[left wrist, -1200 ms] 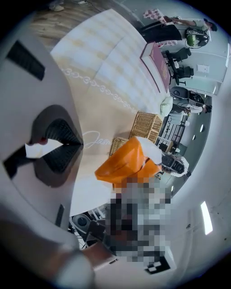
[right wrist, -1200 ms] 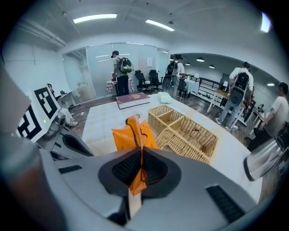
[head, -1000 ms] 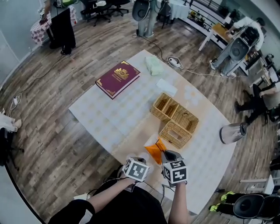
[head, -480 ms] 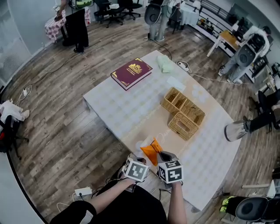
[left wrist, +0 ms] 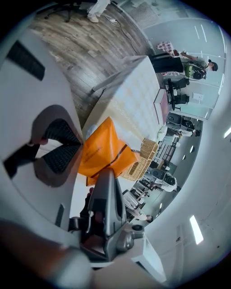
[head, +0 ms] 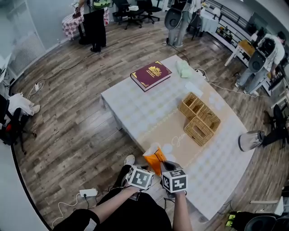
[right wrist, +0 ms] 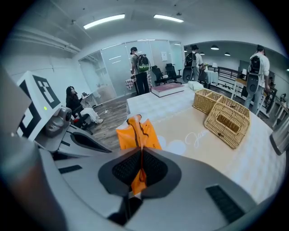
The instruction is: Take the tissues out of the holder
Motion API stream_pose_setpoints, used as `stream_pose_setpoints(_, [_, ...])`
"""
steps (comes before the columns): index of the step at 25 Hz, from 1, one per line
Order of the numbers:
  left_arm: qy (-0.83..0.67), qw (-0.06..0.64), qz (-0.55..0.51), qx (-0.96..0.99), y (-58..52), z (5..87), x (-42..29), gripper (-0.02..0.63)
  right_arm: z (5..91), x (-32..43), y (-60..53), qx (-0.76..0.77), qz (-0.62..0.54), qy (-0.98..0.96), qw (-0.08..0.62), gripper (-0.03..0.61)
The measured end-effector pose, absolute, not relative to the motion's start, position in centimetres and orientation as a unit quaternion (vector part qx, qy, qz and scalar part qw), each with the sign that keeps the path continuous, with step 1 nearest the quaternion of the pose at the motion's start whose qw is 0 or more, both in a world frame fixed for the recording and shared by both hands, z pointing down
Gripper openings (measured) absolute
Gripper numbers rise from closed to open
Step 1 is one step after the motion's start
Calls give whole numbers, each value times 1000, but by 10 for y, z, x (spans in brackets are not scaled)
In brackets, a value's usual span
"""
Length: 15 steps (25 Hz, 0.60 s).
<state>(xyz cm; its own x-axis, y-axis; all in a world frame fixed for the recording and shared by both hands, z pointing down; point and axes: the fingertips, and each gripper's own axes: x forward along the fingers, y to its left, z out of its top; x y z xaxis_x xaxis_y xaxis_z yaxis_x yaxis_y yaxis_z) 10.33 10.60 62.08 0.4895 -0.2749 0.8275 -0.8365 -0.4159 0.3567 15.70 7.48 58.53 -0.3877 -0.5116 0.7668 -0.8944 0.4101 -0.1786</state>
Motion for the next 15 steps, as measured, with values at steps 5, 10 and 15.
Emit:
stream_pose_setpoints(5, [-374, 405, 345, 760, 92, 618, 79, 6, 582, 131, 63, 449, 277, -789, 315, 14])
stream_pose_setpoints(10, [-379, 405, 339, 760, 64, 619, 45, 6, 582, 107, 40, 467, 310, -771, 302, 14])
stream_pose_setpoints(15, [-358, 401, 342, 771, 31, 611, 12, 6, 577, 78, 7, 490, 337, -750, 288, 14])
